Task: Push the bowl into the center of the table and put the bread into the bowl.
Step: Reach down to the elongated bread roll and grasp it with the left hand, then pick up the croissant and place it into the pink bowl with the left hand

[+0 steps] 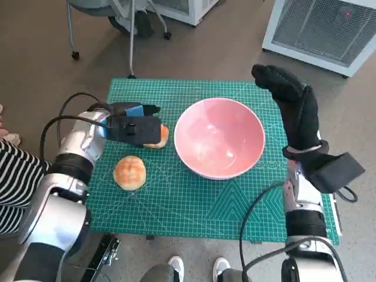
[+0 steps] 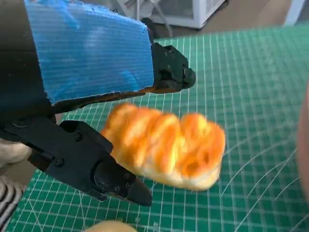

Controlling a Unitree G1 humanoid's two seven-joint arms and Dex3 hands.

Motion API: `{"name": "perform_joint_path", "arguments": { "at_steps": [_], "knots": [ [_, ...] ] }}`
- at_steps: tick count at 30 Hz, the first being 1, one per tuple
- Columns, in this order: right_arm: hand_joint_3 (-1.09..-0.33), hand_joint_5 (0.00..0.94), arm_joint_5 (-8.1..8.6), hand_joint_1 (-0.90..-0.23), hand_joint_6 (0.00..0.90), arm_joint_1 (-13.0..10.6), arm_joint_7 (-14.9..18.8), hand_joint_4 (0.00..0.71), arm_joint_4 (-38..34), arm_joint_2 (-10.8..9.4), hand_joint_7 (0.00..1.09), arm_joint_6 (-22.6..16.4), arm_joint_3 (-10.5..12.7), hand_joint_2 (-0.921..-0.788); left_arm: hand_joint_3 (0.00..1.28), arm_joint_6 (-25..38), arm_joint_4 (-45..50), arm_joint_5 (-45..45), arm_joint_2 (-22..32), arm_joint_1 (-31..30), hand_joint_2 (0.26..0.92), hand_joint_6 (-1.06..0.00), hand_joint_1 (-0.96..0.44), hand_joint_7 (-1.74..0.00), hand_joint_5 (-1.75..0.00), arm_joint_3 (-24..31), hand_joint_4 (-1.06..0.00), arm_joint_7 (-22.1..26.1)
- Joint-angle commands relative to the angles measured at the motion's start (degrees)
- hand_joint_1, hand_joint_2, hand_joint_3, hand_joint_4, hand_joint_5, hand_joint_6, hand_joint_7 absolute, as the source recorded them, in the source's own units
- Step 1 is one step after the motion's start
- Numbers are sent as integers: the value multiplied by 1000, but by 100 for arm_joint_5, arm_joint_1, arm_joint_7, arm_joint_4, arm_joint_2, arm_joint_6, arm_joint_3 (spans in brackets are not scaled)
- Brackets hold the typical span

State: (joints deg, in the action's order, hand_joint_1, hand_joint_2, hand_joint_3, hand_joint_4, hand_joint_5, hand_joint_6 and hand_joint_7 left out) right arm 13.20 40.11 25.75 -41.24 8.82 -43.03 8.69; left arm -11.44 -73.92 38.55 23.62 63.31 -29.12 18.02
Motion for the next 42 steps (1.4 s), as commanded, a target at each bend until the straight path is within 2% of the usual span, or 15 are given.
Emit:
{"name": "perform_joint_path", "arguments": {
  "at_steps": [1,5,10,11,12,13,14,19,21,23,24,25,28,32,42],
  "knots": [
    [-713,3,-52,-735,65,-155,-44,151,12,6,385,99,-14,-921,1,157,-146,190,-173,58,720,-279,-242,-14,-10,-190,-140,-167],
    [-714,3,-53,-735,61,-182,-49,149,66,-5,388,114,-29,-921,6,214,-205,246,-268,32,735,-363,-214,-33,-16,-261,-196,-293],
    [-716,1,-54,-735,56,-213,-52,148,128,0,393,142,-38,-921,15,169,-235,249,-318,-34,782,-583,-116,-67,-31,-291,-398,-485],
    [-716,1,-45,-735,56,-220,-45,147,135,4,394,148,-35,-921,16,154,-242,254,-327,-52,786,-599,-109,-70,-33,-301,-415,-526],
    [-716,2,-39,-738,56,-225,-39,148,140,7,395,154,-33,-921,19,144,-248,257,-333,-64,798,-641,-89,-84,-58,-310,-487,-554],
    [-716,2,-25,-738,56,-226,-27,148,136,12,395,160,-27,-921,19,135,-254,265,-334,-76,798,-641,-89,-84,-58,-324,-487,-583],
    [-714,2,-17,-742,55,-227,-19,149,133,15,397,165,-23,-921,19,129,-260,271,-334,-84,815,-688,-67,-100,-74,-336,-586,-604],
    [-713,2,24,-747,54,-239,19,149,138,24,403,182,-10,-921,23,121,-281,314,-328,-107,847,-771,-33,-143,-133,-423,-763,-657],
    [-712,2,37,-747,55,-241,30,151,141,24,405,190,-6,-921,16,126,-289,328,-327,-109,860,-769,-27,-202,-158,-459,-788,-674],
    [-711,3,48,-748,55,-247,39,151,149,22,407,200,-3,-921,9,137,-296,350,-327,-106,873,-710,-21,-366,-223,-493,-787,-694],
    [-710,3,52,-748,54,-249,43,152,151,20,408,204,-1,-921,57,142,-298,360,-327,-104,890,-636,-13,-694,-582,-506,-732,-704],
    [-710,3,55,-748,54,-252,45,152,152,18,410,209,0,-921,96,146,-300,367,-326,-103,901,-580,-9,-913,-823,-515,-688,-717],
    [-710,2,57,-746,52,-255,40,151,160,11,412,224,-1,-921,127,148,-307,384,-325,-101,914,-524,-3,-1130,-1118,-520,-662,-742],
    [-710,2,65,-744,50,-254,43,151,146,3,416,229,3,-921,126,114,-304,377,-306,-100,919,-517,-1,-1200,-1214,-499,-668,-794],
    [-711,3,106,-745,46,-267,61,154,158,-21,422,254,10,-921,114,34,-273,269,-220,-40,921,-530,0,-1232,-1203,-361,-676,-845]
  ]
}}
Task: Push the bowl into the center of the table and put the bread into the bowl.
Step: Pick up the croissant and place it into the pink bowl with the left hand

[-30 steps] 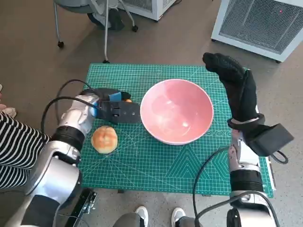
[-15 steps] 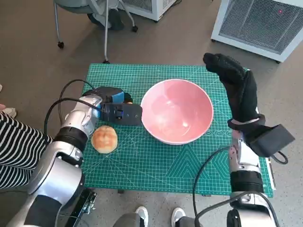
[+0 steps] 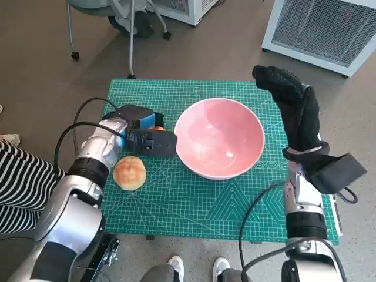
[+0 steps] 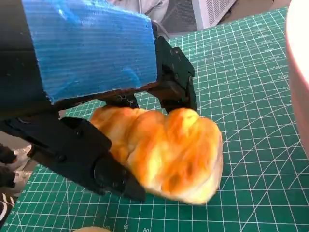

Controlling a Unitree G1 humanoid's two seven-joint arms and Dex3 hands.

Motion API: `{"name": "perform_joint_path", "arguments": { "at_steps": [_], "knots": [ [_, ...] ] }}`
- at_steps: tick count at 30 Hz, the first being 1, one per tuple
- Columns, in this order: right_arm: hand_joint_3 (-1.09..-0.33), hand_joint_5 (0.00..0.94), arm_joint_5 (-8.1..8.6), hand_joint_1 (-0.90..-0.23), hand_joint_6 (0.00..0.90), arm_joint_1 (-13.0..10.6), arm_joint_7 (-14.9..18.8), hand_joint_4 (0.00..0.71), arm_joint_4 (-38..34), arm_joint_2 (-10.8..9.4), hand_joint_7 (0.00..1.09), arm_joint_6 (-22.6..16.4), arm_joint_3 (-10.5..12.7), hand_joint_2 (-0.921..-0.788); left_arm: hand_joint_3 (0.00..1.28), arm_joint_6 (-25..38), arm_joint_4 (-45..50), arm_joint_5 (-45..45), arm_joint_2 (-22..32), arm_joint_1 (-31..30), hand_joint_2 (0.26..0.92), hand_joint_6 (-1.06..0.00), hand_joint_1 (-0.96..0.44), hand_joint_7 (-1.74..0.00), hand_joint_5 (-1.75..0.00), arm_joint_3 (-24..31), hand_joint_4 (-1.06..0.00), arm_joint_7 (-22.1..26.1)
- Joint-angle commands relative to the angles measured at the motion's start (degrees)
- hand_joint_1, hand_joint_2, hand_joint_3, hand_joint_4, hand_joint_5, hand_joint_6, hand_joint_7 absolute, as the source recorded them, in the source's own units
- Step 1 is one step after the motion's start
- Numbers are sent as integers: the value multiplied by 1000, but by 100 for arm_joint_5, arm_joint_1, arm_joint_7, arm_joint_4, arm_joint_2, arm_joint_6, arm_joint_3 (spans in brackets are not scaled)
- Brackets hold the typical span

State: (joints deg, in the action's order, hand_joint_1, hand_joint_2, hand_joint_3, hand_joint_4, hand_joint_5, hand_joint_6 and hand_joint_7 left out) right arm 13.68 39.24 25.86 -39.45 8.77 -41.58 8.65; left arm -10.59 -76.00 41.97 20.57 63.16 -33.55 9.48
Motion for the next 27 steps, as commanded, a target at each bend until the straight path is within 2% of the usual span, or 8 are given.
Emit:
{"name": "perform_joint_path", "arguments": {
  "at_steps": [1,15,21,27],
  "knots": [
    [-711,3,59,-745,45,-182,49,154,-24,-19,422,106,14,-921,114,-67,-58,-89,104,-9,921,-530,0,-1233,-1202,104,-676,8],
    [-714,3,66,-746,38,-216,37,157,10,-23,427,110,28,-921,120,-446,322,-464,506,391,921,-521,0,-1243,-1204,593,-672,19],
    [-712,3,90,-747,38,-235,56,159,67,-19,430,143,28,-921,106,-957,945,-828,766,350,921,-541,1,-1249,-1169,1028,-680,-171],
    [-711,4,108,-746,39,-225,74,161,66,-18,434,168,36,-921,82,-1581,1980,-1221,983,1,921,-558,1,-1227,-1137,1488,-716,-406]
  ]
}}
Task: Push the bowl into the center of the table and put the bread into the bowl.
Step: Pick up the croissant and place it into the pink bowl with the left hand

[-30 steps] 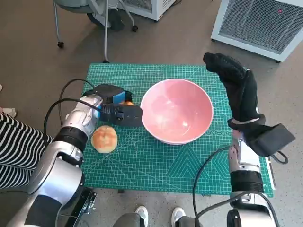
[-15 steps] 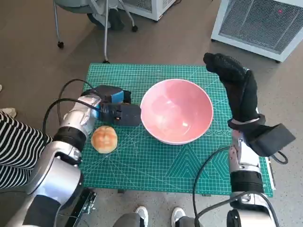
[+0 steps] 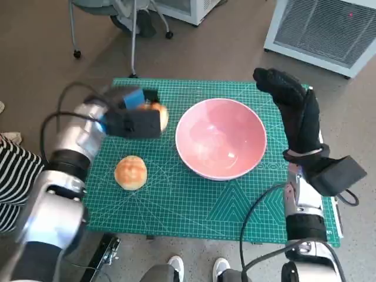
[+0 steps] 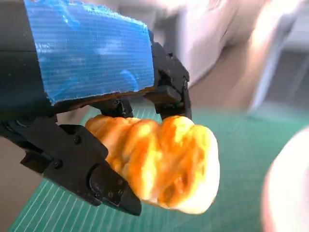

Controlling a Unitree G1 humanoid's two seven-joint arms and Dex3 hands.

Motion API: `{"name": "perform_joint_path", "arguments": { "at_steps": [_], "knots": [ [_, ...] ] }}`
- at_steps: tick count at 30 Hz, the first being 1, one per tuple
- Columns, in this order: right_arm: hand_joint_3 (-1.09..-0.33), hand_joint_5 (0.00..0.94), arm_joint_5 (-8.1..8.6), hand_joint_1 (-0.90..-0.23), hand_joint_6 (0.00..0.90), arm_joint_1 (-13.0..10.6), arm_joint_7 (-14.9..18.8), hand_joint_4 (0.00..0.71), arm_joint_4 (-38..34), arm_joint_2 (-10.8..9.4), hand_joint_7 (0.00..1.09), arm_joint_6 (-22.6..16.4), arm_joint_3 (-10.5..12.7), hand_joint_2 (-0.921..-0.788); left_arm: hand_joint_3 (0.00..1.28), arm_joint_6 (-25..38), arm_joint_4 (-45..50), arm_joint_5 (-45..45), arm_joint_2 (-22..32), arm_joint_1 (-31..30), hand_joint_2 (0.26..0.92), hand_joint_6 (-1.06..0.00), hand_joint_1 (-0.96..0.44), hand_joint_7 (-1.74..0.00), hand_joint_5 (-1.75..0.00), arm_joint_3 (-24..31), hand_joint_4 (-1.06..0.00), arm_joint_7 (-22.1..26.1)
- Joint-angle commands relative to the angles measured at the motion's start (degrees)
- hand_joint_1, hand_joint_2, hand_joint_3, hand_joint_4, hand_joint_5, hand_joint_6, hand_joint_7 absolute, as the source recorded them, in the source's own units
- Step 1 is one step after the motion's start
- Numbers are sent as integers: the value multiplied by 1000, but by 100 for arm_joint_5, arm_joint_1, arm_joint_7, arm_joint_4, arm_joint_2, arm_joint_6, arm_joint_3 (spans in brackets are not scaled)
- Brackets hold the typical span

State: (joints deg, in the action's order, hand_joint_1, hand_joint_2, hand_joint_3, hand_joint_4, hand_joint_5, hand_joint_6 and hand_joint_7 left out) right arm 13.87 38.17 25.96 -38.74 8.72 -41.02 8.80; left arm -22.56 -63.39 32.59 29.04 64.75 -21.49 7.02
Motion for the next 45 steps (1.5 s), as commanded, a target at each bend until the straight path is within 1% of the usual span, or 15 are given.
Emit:
{"name": "perform_joint_path", "arguments": {
  "at_steps": [1,6,9,11,14,17,20,21,25,29,36,38,40,45],
  "knots": [
    [-710,4,95,-746,39,-117,71,161,-12,-12,434,114,24,-921,81,-432,998,-339,162,-254,920,-560,1,-1225,-1135,356,-720,-181],
    [-708,3,117,-747,39,-99,96,161,-48,-11,436,121,33,-921,77,-397,2094,-454,204,-623,920,-563,1,-1222,-1131,563,-725,-157],
    [-705,3,133,-747,38,-100,107,161,-46,-20,438,120,29,-921,75,-310,2850,-533,215,-876,920,-567,1,-1224,-1126,646,-724,31],
    [-704,3,138,-747,38,-100,110,161,-45,-25,438,117,26,-921,74,-267,3184,-578,204,-990,921,-568,1,-1226,-1123,676,-724,164],
    [-703,3,144,-747,37,-94,107,161,-52,-30,440,111,16,-921,74,-242,3502,-647,155,-1112,921,-571,1,-1236,-1114,679,-720,359],
    [-702,3,151,-747,37,-91,101,161,-59,-32,441,100,5,-921,75,-329,3620,-624,99,-1183,920,-571,1,-1245,-1105,617,-719,453],
    [-702,3,152,-747,37,-99,94,162,-46,-41,442,92,-3,-921,70,-474,3631,-540,41,-1215,921,-579,1,-1238,-1101,546,-721,468],
    [-702,2,152,-747,36,-108,92,162,-36,-43,442,88,-6,-921,59,-540,3584,-509,12,-1212,921,-594,1,-1224,-1086,508,-732,461],
    [-702,2,159,-747,36,-121,100,162,-32,-43,443,75,-4,-921,60,-725,3365,-462,-112,-1183,920,-596,0,-1224,-1085,380,-729,482],
    [-701,3,184,-748,36,-124,122,163,-40,-34,445,73,9,-921,81,-892,3099,-401,-240,-1124,921,-574,0,-1254,-1105,247,-703,476],
    [-699,3,185,-748,37,-122,129,165,-44,-36,447,72,14,-921,91,-1011,2950,-363,-269,-1072,920,-564,0,-1268,-1114,251,-692,443],
    [-698,2,204,-746,36,-145,147,163,-54,-13,447,40,41,-921,103,-1056,2494,-116,-556,-932,921,-552,0,-1284,-1127,-92,-676,499],
    [-697,1,214,-739,34,-157,155,156,-61,-5,447,21,58,-921,137,-1069,2182,17,-733,-826,921,-520,0,-1326,-1168,-282,-631,526],
    [-697,0,193,-732,33,-157,133,151,-82,-15,447,1,76,-921,163,-1006,1717,176,-941,-635,921,-489,0,-1342,-1218,-447,-600,471]
  ]
}}
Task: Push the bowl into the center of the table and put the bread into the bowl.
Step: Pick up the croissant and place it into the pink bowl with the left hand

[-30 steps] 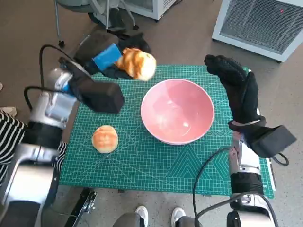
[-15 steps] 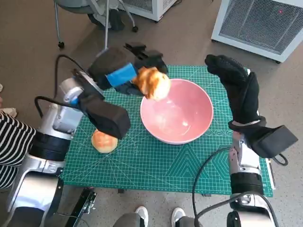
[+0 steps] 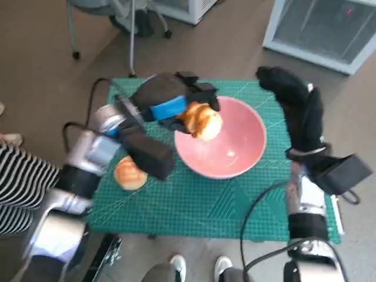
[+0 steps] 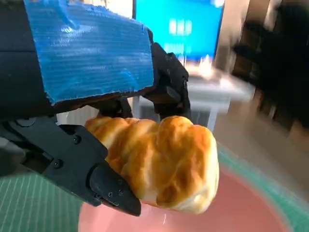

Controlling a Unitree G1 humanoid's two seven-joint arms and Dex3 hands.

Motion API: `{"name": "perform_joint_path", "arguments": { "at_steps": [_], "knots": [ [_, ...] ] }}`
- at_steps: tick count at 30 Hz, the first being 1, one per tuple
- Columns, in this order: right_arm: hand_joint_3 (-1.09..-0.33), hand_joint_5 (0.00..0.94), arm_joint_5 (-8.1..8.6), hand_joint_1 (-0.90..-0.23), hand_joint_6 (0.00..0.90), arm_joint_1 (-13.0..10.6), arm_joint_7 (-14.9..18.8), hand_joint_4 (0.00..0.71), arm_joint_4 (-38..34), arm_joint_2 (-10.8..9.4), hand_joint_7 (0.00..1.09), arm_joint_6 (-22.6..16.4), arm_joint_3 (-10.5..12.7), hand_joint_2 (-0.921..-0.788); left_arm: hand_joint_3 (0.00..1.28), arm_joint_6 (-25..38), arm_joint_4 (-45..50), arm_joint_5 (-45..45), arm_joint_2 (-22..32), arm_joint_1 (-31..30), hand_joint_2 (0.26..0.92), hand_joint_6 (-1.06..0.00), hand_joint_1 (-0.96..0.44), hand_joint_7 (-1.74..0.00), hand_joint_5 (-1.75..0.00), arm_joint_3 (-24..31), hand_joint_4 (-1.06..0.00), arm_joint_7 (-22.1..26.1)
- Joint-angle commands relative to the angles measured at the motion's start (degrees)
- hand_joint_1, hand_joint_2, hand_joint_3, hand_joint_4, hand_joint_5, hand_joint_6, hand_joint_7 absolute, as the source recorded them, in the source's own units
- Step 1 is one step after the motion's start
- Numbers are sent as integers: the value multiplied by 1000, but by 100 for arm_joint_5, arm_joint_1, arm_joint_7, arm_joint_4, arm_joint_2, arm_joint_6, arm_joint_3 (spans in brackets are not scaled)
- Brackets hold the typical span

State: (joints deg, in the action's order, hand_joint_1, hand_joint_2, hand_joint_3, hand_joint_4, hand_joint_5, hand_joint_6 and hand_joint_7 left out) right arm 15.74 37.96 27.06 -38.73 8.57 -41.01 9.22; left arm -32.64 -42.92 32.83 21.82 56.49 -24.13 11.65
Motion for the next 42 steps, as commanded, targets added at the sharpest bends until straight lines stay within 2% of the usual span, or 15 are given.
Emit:
{"name": "perform_joint_path", "arguments": {
  "at_steps": [1,9,13,14,15,16,18,19,21,24,28,32,42],
  "knots": [
    [-697,0,-9,-731,33,-142,9,150,-82,3,447,-9,37,-921,167,6,-423,193,-263,218,921,-484,0,-1339,-1227,-218,-599,-19],
    [-695,1,-84,-735,31,-170,-86,152,-42,8,446,-41,49,-921,179,-104,-1065,395,-494,385,921,-465,-1,-1339,-1254,-361,-591,-278],
    [-694,2,-115,-736,29,-181,-132,153,-15,10,444,-45,51,-921,219,-104,-1330,385,-587,445,921,-464,-1,-1400,-1286,-380,-501,-321],
    [-694,3,-117,-736,28,-184,-141,156,-7,10,444,-42,51,-921,229,-97,-1387,372,-608,457,921,-468,-126,-1414,-1066,-380,-448,-313],
    [-693,3,-112,-736,28,-188,-147,157,4,11,444,-36,53,-921,231,-88,-1443,348,-631,465,921,-476,-206,-1417,-868,-375,-443,-287],
    [-693,4,-110,-736,28,-188,-153,158,8,10,444,-33,54,-921,215,-87,-1490,332,-646,475,897,-430,-182,-1291,-774,-370,-433,-272],
    [-692,5,-103,-736,29,-193,-164,160,20,11,444,-24,56,-921,135,-100,-1573,296,-667,488,857,-381,-120,-812,-419,-358,-451,-228],
    [-691,5,-101,-736,30,-201,-173,160,27,9,444,-25,57,-921,115,-98,-1590,298,-663,490,854,-379,-112,-722,-347,-363,-460,-208],
    [-690,5,-103,-737,30,-211,-190,161,33,3,444,-27,55,-921,56,-78,-1582,310,-639,489,842,-363,-130,-431,-147,-374,-444,-168],
    [-689,5,-103,-738,31,-218,-207,162,26,-6,444,-25,56,-921,21,-52,-1481,312,-563,477,832,-343,-227,-231,-48,-371,-360,-64],
    [-688,5,-99,-736,31,-229,-228,164,21,-20,443,-29,54,-921,8,-150,-1343,297,-438,461,829,-314,-348,-122,-13,-347,-265,19],
    [-688,5,-113,-734,32,-245,-254,164,42,-39,442,-33,40,-921,3,-326,-1153,183,-276,412,827,-301,-437,-76,-3,-248,-221,91],
    [-694,4,-119,-725,31,-247,-273,164,61,-44,439,-41,15,-921,2,-581,-259,-642,285,71,829,-309,-519,-47,-1,310,-210,810]
  ]
}}
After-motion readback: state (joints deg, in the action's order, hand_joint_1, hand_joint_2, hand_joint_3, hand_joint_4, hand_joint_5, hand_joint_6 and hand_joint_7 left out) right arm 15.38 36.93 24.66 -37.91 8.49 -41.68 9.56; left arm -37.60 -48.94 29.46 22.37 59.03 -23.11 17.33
